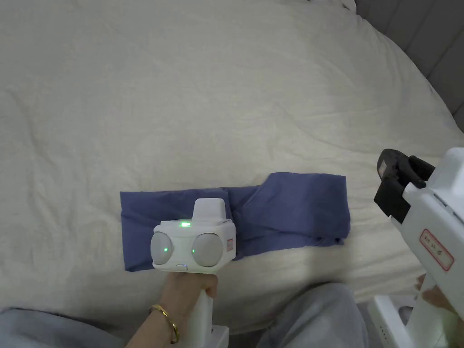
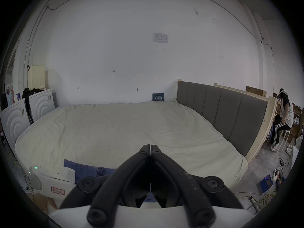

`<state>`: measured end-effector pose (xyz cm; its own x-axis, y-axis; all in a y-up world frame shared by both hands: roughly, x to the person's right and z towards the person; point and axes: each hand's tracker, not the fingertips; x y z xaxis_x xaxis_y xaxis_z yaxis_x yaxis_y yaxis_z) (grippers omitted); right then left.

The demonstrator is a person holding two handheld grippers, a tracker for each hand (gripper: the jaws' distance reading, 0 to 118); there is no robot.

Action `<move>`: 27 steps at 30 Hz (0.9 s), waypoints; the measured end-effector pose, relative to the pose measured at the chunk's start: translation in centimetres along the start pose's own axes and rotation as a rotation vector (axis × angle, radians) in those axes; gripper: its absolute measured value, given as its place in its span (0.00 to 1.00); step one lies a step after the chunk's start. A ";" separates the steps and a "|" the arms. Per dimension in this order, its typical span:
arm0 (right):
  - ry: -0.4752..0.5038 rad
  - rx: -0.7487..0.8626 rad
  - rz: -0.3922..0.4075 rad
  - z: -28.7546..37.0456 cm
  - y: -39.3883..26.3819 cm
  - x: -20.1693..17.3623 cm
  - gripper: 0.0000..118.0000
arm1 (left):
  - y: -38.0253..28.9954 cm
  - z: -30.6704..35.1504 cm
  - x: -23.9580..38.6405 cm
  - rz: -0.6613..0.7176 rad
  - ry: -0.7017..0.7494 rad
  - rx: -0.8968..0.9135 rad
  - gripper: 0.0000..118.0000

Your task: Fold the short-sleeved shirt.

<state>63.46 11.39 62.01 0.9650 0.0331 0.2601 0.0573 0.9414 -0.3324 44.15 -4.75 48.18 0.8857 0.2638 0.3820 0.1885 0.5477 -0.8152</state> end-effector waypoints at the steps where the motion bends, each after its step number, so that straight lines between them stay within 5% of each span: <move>1: 0.001 -0.002 0.007 0.0 0.0 0.0 0.01 | 0.4 0.3 0.4 -0.043 -0.005 0.006 0.00; 7: 0.005 0.007 0.007 0.0 0.5 -0.2 0.01 | 3.6 3.5 -0.3 0.117 -0.263 0.073 0.00; 10: 0.015 0.011 0.004 0.0 0.8 -0.4 0.01 | 6.0 6.0 -2.4 0.064 -0.227 0.189 0.04; 12: 0.022 0.019 0.008 0.0 1.0 -0.7 0.01 | 7.6 7.7 -4.8 0.074 -0.217 0.243 0.30; 13: 0.024 0.022 0.008 0.0 1.0 -0.8 0.01 | 8.1 8.6 -6.4 0.097 -0.230 0.260 0.63; 14: 0.030 0.024 0.006 0.2 1.4 -1.4 0.01 | 8.6 9.2 -8.0 0.121 -0.244 0.268 0.81; 16: 0.039 0.024 -0.002 0.1 1.6 -1.7 0.01 | 8.8 10.1 -11.3 0.148 -0.266 0.312 1.00; 20: 0.061 0.019 -0.007 -0.3 1.6 -2.6 0.01 | 7.2 10.9 -17.8 0.252 -0.237 0.293 1.00; 27: 0.102 -0.014 0.015 -1.1 1.3 -3.9 0.01 | 2.3 7.6 -26.9 0.496 -0.461 0.154 1.00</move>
<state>60.10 12.09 59.57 0.9868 0.0125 0.1614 0.0452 0.9362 -0.3486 17.54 -4.48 39.33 0.5748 0.8037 0.1540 -0.2850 0.3730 -0.8830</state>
